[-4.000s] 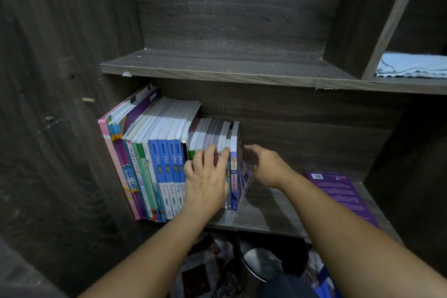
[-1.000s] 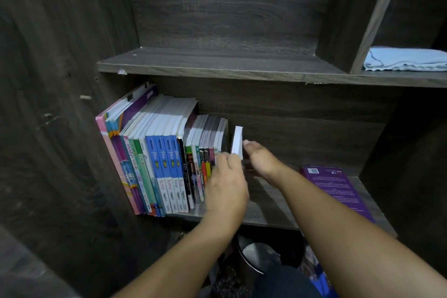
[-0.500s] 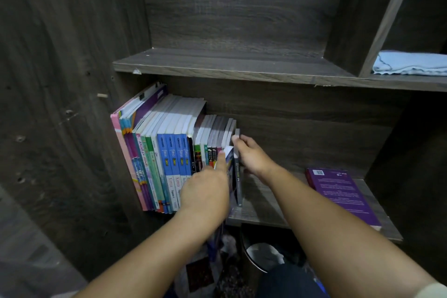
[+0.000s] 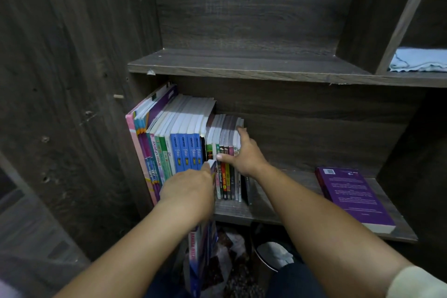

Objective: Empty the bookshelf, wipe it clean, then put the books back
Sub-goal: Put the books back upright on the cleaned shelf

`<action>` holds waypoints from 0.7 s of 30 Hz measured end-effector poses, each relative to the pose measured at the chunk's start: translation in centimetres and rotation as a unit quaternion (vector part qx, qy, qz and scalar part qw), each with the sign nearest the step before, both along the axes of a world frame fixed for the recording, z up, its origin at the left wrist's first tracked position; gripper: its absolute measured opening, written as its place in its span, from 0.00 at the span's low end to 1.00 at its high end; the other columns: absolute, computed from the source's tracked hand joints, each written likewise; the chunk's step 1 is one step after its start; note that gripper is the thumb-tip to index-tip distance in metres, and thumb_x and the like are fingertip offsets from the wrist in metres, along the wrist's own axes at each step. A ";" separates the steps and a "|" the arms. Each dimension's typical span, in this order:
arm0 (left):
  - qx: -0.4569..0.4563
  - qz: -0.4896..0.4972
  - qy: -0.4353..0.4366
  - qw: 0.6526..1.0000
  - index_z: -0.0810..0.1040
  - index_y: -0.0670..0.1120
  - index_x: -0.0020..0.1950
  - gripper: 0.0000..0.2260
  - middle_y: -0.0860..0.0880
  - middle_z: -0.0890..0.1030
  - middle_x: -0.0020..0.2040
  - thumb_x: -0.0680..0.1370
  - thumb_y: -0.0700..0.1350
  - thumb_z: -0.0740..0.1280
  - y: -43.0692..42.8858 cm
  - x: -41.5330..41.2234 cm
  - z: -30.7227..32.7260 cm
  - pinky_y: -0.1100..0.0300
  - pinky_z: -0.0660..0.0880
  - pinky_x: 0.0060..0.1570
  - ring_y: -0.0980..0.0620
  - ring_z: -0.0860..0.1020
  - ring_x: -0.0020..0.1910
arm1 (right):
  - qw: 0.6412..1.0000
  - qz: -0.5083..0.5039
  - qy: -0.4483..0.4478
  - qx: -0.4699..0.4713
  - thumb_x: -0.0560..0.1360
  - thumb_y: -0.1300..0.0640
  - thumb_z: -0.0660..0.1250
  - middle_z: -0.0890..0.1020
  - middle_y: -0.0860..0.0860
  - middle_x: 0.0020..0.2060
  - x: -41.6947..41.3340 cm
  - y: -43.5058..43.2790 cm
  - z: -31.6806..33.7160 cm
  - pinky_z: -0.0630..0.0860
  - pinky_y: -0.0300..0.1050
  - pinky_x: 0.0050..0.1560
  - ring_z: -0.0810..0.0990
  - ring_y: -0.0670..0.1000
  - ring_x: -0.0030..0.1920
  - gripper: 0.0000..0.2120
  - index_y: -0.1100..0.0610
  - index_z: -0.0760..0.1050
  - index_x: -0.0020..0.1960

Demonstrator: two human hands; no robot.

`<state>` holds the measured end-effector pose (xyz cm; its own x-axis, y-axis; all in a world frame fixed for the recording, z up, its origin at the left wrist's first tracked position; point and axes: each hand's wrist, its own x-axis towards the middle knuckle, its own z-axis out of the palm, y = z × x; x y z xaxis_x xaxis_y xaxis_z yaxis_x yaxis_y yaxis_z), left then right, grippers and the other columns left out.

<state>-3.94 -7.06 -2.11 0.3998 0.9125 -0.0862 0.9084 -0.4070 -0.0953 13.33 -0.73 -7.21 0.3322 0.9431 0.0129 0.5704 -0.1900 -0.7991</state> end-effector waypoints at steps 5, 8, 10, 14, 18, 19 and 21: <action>0.004 -0.003 -0.005 1.000 0.45 0.50 0.79 0.39 0.46 0.77 0.58 0.76 0.41 0.66 0.2 0.2 0.2 0.55 0.74 0.41 0.46 0.76 0.50 | 0.999 -0.006 0.015 0.031 0.69 0.47 0.76 0.62 0.54 0.75 0.4 -0.4 -0.5 0.67 0.58 0.70 0.65 0.57 0.73 0.49 0.46 0.48 0.79; 0.004 -0.008 -0.011 1.000 0.46 0.50 0.79 0.39 0.47 0.78 0.56 0.76 0.42 0.66 0.2 0.6 0.4 0.56 0.73 0.39 0.48 0.76 0.46 | 1.000 0.001 0.010 0.029 0.70 0.46 0.75 0.60 0.53 0.76 0.7 -0.5 -0.5 0.65 0.57 0.71 0.62 0.57 0.74 0.48 0.47 0.48 0.79; 0.000 -0.008 -0.013 1.000 0.46 0.51 0.79 0.38 0.47 0.78 0.57 0.77 0.42 0.66 0.1 0.9 0.4 0.55 0.74 0.42 0.48 0.76 0.49 | 0.999 -0.002 -0.004 0.038 0.70 0.46 0.75 0.60 0.53 0.76 0.8 -0.8 -0.5 0.65 0.57 0.71 0.62 0.56 0.74 0.47 0.47 0.49 0.79; -0.008 -0.019 -0.023 1.000 0.49 0.52 0.79 0.36 0.49 0.78 0.53 0.76 0.44 0.66 -0.2 1.1 0.3 0.54 0.78 0.44 0.49 0.77 0.47 | 0.989 -0.074 -0.077 0.098 0.68 0.48 0.75 0.67 0.51 0.72 0.6 -1.3 -0.3 0.73 0.53 0.65 0.71 0.56 0.68 0.42 0.48 0.56 0.75; 0.003 -0.034 -0.033 0.999 0.49 0.51 0.79 0.36 0.49 0.76 0.49 0.76 0.43 0.66 -0.3 1.6 0.9 0.55 0.76 0.38 0.49 0.76 0.44 | 0.982 -0.140 -0.119 0.050 0.68 0.46 0.75 0.69 0.56 0.70 1.7 -1.3 0.3 0.73 0.50 0.62 0.72 0.59 0.66 0.41 0.46 0.59 0.75; 0.011 -0.035 -0.034 0.999 0.50 0.50 0.78 0.36 0.49 0.76 0.47 0.76 0.43 0.66 -0.1 1.9 1.1 0.56 0.75 0.36 0.49 0.76 0.43 | 0.982 -0.137 -0.126 0.028 0.69 0.45 0.75 0.67 0.57 0.71 2.1 -1.3 0.5 0.71 0.50 0.64 0.71 0.60 0.68 0.40 0.45 0.60 0.76; 0.026 -0.028 -0.041 0.998 0.52 0.49 0.78 0.34 0.49 0.75 0.46 0.75 0.41 0.65 0.6 2.5 1.7 0.56 0.73 0.35 0.48 0.75 0.42 | 0.985 -0.126 -0.119 0.003 0.70 0.45 0.74 0.63 0.58 0.74 2.7 -1.4 0.8 0.69 0.49 0.66 0.67 0.60 0.71 0.39 0.43 0.59 0.76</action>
